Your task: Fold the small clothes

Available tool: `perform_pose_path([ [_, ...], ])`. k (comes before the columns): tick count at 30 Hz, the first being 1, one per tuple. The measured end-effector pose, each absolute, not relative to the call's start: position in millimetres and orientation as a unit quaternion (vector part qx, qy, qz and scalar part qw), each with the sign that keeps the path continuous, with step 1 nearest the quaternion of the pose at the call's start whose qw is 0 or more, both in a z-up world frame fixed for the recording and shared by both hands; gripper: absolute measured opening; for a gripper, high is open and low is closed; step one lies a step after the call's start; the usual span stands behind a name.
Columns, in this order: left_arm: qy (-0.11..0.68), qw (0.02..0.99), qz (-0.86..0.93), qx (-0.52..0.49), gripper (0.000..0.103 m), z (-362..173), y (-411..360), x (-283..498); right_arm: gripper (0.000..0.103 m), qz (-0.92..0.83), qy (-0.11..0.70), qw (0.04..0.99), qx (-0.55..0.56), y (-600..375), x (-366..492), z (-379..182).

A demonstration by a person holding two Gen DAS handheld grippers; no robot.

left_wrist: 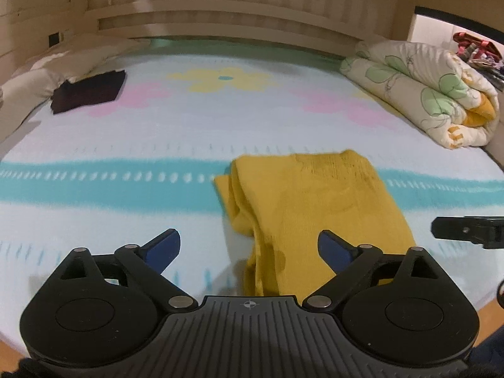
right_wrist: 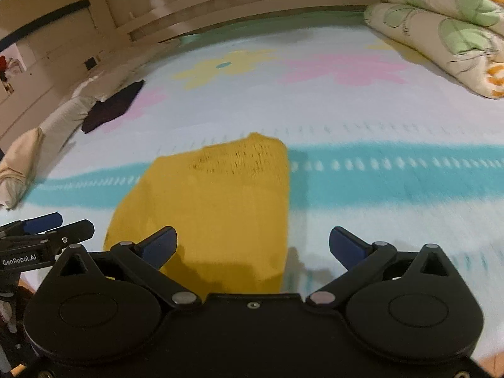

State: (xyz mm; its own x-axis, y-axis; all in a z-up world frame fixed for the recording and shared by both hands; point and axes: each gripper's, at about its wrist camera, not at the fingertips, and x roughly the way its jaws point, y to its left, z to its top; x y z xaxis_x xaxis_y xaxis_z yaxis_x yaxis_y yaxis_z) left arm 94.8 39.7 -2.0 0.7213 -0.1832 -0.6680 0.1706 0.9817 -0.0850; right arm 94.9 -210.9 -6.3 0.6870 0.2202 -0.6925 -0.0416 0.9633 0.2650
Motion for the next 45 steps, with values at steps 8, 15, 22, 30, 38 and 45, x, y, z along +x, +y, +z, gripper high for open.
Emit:
perform_pose_path([
  [8, 0.366, 0.926, -0.094, -0.007, 0.095, -10.9, 35.6, 78.3, 0.103, 0.067, 0.373, 0.917, 0.121, -196.8, 57.5, -4.4],
  [15, 0.374, 0.926, -0.058, -0.016, 0.095, -17.2, 31.2, 64.7, 0.103, 0.08, 0.36, 0.924, 0.1, -183.1, 49.5, 5.5],
  [22, 0.381, 0.924, -0.023, 0.0, 0.095, -12.4, 22.9, 56.2, 0.103, 0.067, 0.377, 0.919, 0.096, -175.3, 55.3, 3.5],
  [30, 0.371, 0.928, -0.013, 0.019, 0.094, 2.5, 8.2, 54.6, 0.103, 0.09, 0.376, 0.917, 0.093, -168.9, 47.0, 6.7],
  [38, 0.364, 0.931, 0.017, -0.018, 0.093, 6.1, 7.9, 52.7, 0.103, 0.084, 0.376, 0.918, 0.091, -175.0, 43.8, 7.8],
  [45, 0.352, 0.935, 0.043, -0.001, 0.086, 12.1, 4.9, 51.9, 0.103, 0.085, 0.381, 0.916, 0.094, -177.5, 44.1, 5.8],
])
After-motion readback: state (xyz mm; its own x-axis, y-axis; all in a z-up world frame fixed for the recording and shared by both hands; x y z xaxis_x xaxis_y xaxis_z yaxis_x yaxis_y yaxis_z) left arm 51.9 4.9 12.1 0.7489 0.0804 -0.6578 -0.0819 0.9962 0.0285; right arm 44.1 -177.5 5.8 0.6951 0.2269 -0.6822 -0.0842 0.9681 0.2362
